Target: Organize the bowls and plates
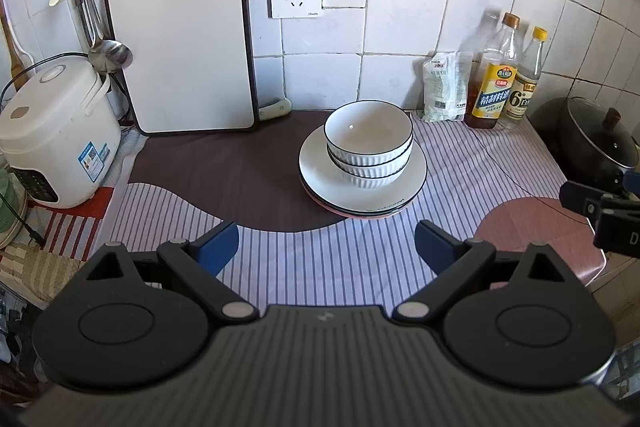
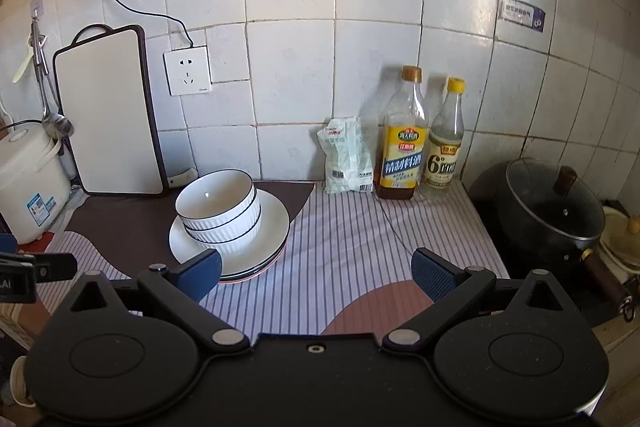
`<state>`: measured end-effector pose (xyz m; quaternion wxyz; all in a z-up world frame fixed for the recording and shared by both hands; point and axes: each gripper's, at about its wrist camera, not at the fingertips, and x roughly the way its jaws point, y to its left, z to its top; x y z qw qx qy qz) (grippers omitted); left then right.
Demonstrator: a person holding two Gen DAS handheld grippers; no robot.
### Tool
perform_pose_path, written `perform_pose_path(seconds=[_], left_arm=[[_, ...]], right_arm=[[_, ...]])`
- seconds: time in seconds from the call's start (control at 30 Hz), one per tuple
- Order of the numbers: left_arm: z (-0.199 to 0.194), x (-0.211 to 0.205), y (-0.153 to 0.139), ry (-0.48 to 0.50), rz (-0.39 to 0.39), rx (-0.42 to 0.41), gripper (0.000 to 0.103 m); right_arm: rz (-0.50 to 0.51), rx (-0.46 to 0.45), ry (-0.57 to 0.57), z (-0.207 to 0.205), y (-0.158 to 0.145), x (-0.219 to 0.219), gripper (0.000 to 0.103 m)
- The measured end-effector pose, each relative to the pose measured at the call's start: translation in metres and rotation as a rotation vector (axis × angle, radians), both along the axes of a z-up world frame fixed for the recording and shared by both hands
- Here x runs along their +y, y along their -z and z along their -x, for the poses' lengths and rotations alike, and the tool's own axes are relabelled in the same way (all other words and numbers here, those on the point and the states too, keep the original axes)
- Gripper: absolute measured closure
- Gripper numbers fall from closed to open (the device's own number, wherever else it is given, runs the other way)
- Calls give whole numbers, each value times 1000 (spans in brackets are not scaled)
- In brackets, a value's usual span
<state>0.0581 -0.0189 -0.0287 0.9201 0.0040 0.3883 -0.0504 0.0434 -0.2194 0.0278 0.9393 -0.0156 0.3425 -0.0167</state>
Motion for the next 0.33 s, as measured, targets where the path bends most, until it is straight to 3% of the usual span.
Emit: perform_pose_path(seconds=[0.33], left_arm=[[3,6,-1,-15,22,-5,5]], right_arm=[[-14,15,7,2,1,2,1]])
